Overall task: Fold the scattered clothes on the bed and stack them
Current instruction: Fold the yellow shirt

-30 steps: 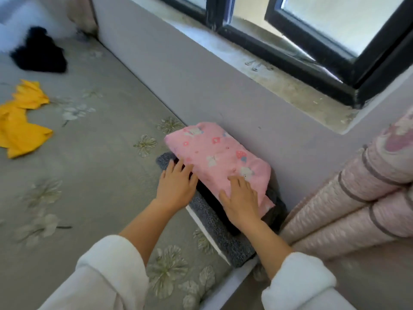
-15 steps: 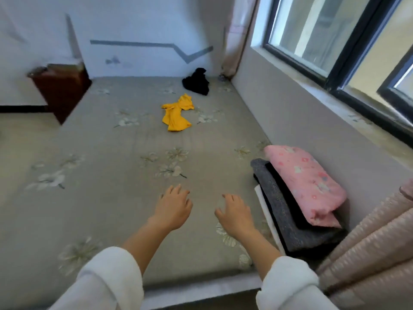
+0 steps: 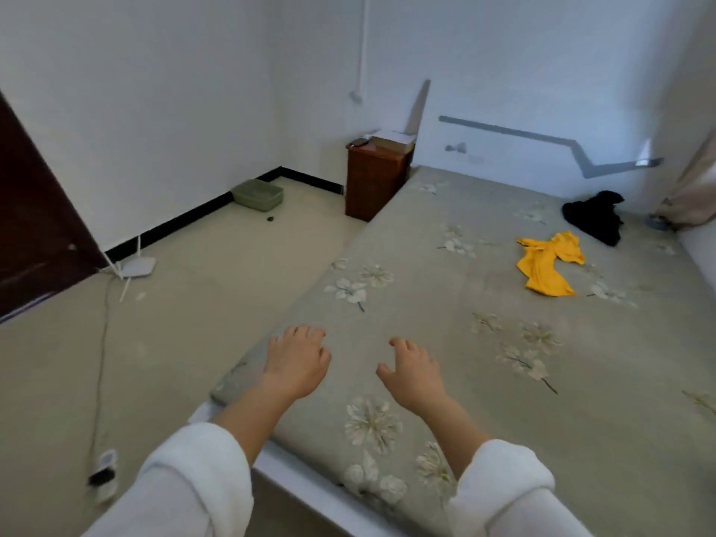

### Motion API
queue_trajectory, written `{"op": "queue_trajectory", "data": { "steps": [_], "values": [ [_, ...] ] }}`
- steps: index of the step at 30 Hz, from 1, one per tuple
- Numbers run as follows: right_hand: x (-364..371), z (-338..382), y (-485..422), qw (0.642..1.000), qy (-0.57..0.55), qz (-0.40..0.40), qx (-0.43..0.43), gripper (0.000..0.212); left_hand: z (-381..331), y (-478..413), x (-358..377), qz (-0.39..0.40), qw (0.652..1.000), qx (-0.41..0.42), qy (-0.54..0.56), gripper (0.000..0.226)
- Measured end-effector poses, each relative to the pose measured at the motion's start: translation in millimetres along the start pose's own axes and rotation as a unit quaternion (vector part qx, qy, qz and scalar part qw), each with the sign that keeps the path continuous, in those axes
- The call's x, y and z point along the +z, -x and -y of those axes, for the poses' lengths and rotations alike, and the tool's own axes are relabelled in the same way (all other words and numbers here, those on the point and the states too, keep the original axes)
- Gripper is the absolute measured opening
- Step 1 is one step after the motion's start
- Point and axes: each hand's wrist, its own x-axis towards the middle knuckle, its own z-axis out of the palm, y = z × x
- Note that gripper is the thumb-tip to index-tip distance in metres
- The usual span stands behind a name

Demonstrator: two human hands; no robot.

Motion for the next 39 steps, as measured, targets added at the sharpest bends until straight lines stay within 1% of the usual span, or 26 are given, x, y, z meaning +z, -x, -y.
{"op": "queue_trajectory", "data": {
  "steps": [5,10,14,18,20,23,29,34,39],
  "values": [
    [48,141,-67,0.996,0.009,0.052,-0.075,0.058,150,-19,-33,0.024,0.997,-0.077,-0.019,0.044],
    [73,246,-137,0.99,0.039,0.068,-0.121,0.056,261,-53,-61,0.018,0.991,-0.13,-0.018,0.044],
    [83,305,-209,0.988,0.048,0.067,-0.133,0.055,327,-113,-78,0.009,0.989,-0.144,-0.026,0.044],
    [83,352,-301,0.991,0.044,0.04,-0.118,0.054,380,-204,-99,-0.002,0.993,-0.113,-0.037,0.045],
    [84,373,-353,0.993,0.04,0.035,-0.105,0.053,402,-256,-107,-0.01,0.995,-0.093,-0.037,0.045],
    [87,399,-421,0.996,0.026,0.044,-0.071,0.053,428,-322,-115,-0.002,0.998,-0.064,-0.027,0.044],
    [84,432,-522,0.998,0.017,0.058,-0.031,0.053,469,-431,-137,0.022,0.998,-0.048,-0.029,0.044],
    [69,426,-588,0.999,0.0,0.041,0.016,0.053,467,-528,-144,0.05,0.999,-0.018,0.001,0.045],
    [47,409,-653,0.996,-0.011,0.025,0.079,0.054,447,-628,-146,0.074,0.995,0.06,-0.005,0.046]
  ]
}}
